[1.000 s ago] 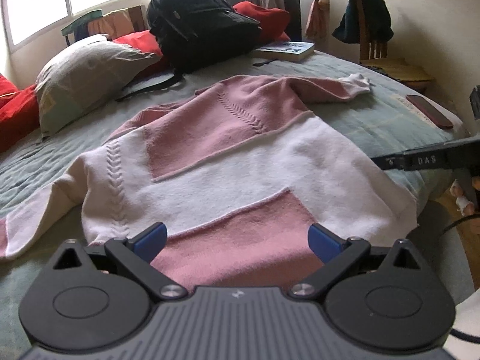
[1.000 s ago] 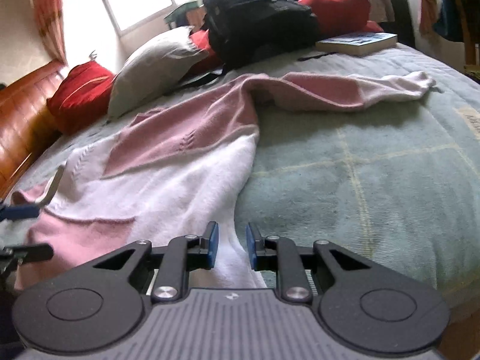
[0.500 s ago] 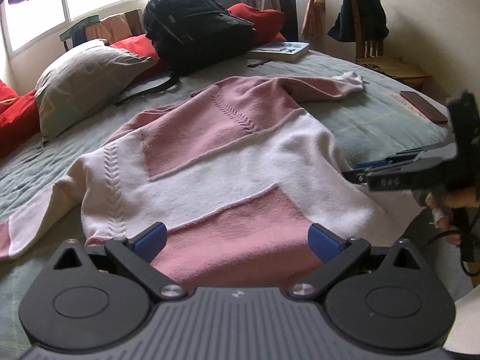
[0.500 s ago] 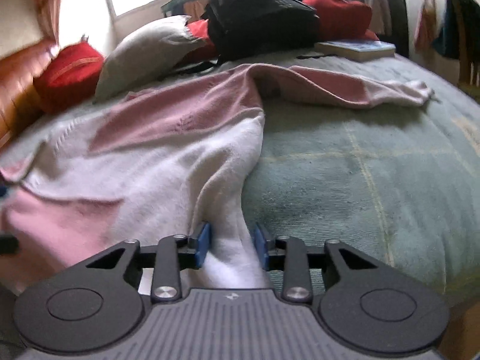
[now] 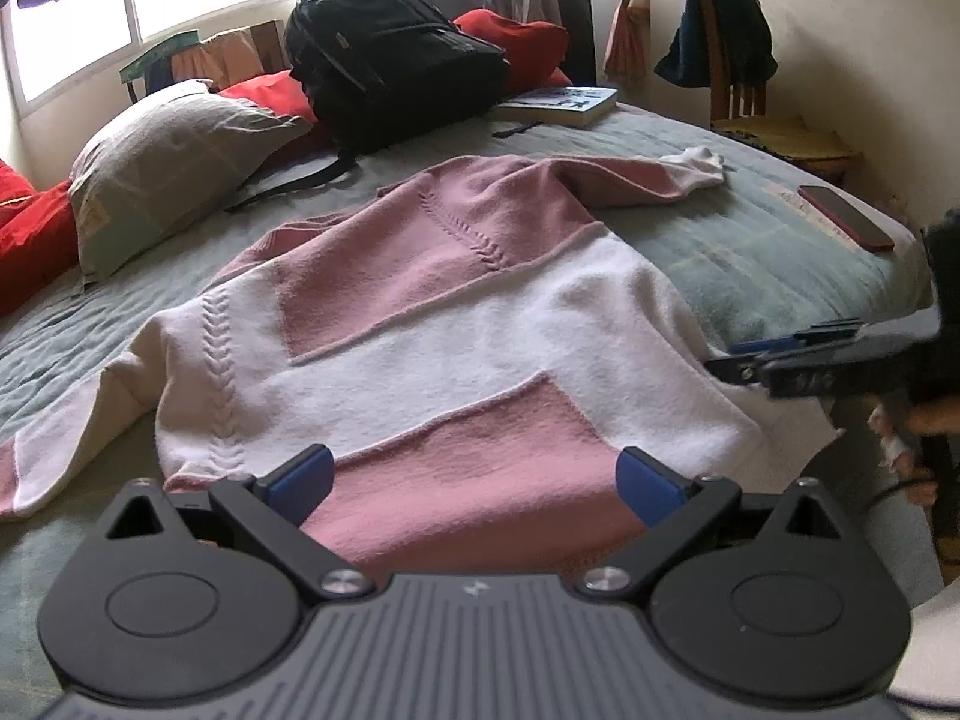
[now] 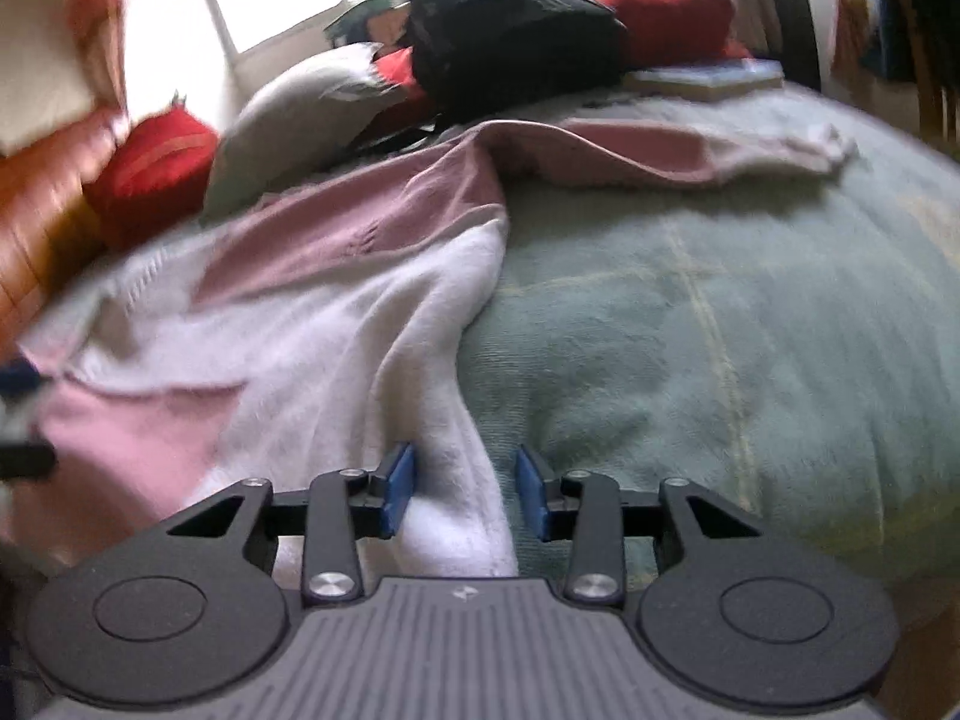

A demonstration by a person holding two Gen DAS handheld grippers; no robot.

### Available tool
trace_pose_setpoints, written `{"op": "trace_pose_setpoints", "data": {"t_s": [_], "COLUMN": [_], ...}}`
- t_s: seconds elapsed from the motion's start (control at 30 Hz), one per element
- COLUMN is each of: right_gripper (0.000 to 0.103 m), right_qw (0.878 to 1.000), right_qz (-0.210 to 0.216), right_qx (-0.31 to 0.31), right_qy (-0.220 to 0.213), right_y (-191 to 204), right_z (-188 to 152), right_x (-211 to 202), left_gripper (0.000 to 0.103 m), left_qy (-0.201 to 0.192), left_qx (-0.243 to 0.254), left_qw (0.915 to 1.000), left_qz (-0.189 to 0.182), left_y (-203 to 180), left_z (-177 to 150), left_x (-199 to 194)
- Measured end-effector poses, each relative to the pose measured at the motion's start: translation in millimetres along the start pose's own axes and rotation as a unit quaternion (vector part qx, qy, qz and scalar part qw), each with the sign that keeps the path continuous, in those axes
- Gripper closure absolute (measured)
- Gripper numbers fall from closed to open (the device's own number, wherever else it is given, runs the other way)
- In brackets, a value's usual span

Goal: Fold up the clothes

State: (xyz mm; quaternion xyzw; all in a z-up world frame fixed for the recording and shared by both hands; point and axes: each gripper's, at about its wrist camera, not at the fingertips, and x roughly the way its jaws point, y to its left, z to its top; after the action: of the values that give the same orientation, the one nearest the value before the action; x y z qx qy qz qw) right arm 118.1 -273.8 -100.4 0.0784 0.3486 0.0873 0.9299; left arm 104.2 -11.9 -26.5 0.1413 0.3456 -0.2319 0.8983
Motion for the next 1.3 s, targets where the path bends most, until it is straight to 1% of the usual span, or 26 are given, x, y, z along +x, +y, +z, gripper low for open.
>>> {"op": "trace_pose_setpoints", "data": {"t_s": [0.03,0.07,0.13,0.2,0.23,0.27,0.3,0.33,0.37,0.4,0.5,0.57,0.63,0.67,0.77,0.8,0.87,0.93,0.97,1.0,1.1,1.13,1.17,1.2,1.23,1.3], "right_gripper": [0.075,0.082,0.084,0.085,0.091,0.092,0.100,0.100,0.099,0.097,0.092,0.092,0.090,0.087,0.067,0.065,0.065,0.061,0.054,0.046,0.042,0.042,0.039,0.035,0.034,0.033], "right_qw": [1.000,1.000,1.000,1.000,0.999,0.999,0.999,0.998,0.998,0.999,0.999,0.999,0.999,0.998,0.997,0.997,0.997,0.997,0.997,0.997,0.995,0.995,0.994,0.993,0.992,0.992], "right_qz": [0.000,0.004,0.013,0.001,0.000,-0.007,-0.018,-0.031,-0.046,-0.043,-0.017,-0.007,0.008,0.019,0.053,0.060,0.070,0.072,0.072,0.074,0.085,0.090,0.096,0.102,0.106,0.106], "right_qx": [-0.004,0.000,0.010,0.015,0.015,0.016,0.015,0.009,0.002,0.005,0.030,0.041,0.046,0.046,0.045,0.043,0.036,0.031,0.030,0.032,0.043,0.047,0.052,0.057,0.061,0.062], "right_qy": [0.002,0.001,-0.002,-0.023,-0.032,-0.041,-0.049,-0.045,-0.039,-0.033,-0.018,-0.021,-0.026,-0.029,-0.038,-0.038,-0.026,-0.012,-0.004,0.003,0.014,0.013,0.013,0.012,0.012,0.013], "right_y": [1.9,-0.2,-5.9,-11.8,-14.2,-16.4,-17.9,-19.8,-21.7,-25.8,-37.2,-37.8,-33.6,-30.4,-18.4,-13.7,-4.4,-0.5,1.3,0.5,-4.4,-6.0,-7.2,-8.2,-9.5,-8.5], "right_z": [1.4,3.6,8.2,12.6,15.1,17.3,19.1,20.5,21.8,22.6,24.9,28.3,33.5,35.7,40.0,39.4,36.9,33.1,31.1,28.5,21.7,20.5,20.0,20.4,21.2,22.6], "right_x": [0.0,-3.5,-11.9,-29.9,-38.5,-46.8,-53.8,-55.8,-56.9,-55.2,-47.0,-40.4,-34.1,-31.7,-23.9,-20.0,-11.2,-3.8,-0.2,2.7,8.8,9.0,8.9,9.1,9.7,10.9], "left_gripper": [0.003,0.003,0.003,0.003,0.003,0.003,0.003,0.003,0.003,0.003,0.003,0.003,0.003,0.003,0.003,0.003,0.003,0.003,0.003,0.003,0.003,0.003,0.003,0.003,0.003,0.002], "left_qy": [0.001,0.000,-0.001,0.000,0.000,-0.001,-0.001,-0.002,-0.003,-0.004,-0.003,-0.002,-0.002,0.000,0.010,0.016,0.034,0.064,0.074,0.076,0.070,0.063,0.054,0.040,0.022,-0.009], "left_qx": [0.000,0.001,0.002,0.002,0.003,0.002,0.002,0.001,0.000,-0.001,-0.005,-0.008,-0.014,-0.020,-0.040,-0.049,-0.077,-0.110,-0.124,-0.134,-0.159,-0.169,-0.175,-0.178,-0.180,-0.183], "left_qw": [1.0000,1.0000,1.0000,1.0000,1.0000,1.0000,1.0000,1.0000,1.0000,1.0000,1.0000,1.0000,0.9999,0.9998,0.9990,0.9985,0.9958,0.9906,0.9878,0.9860,0.9812,0.9797,0.9790,0.9790,0.9794,0.9804], "left_qz": [0.001,0.001,0.000,0.000,0.003,0.003,0.004,0.002,-0.001,-0.003,-0.002,0.001,0.000,-0.003,-0.013,-0.017,-0.035,-0.051,-0.058,-0.064,-0.083,-0.087,-0.090,-0.092,-0.090,-0.073], "left_y": [-1.0,-1.8,-2.0,-1.5,-1.0,-0.3,0.4,1.3,2.2,3.2,6.2,8.1,11.2,13.7,21.3,23.8,30.0,37.5,41.6,45.5,58.6,65.2,71.7,80.0,89.1,110.4], "left_z": [0.1,0.0,-0.3,0.0,0.5,1.3,2.0,2.7,3.4,4.0,5.1,4.9,3.8,2.8,-1.2,-2.9,-9.4,-16.8,-20.3,-23.3,-24.4,-20.7,-17.0,-12.9,-7.9,-0.3], "left_x": [0.1,-0.5,-2.5,-3.1,-2.9,-2.7,-2.5,-2.2,-1.8,-1.2,-0.1,-0.1,-1.5,-1.1,3.7,7.5,20.4,33.7,39.0,40.3,34.8,28.9,22.8,15.9,8.7,-3.1]}}
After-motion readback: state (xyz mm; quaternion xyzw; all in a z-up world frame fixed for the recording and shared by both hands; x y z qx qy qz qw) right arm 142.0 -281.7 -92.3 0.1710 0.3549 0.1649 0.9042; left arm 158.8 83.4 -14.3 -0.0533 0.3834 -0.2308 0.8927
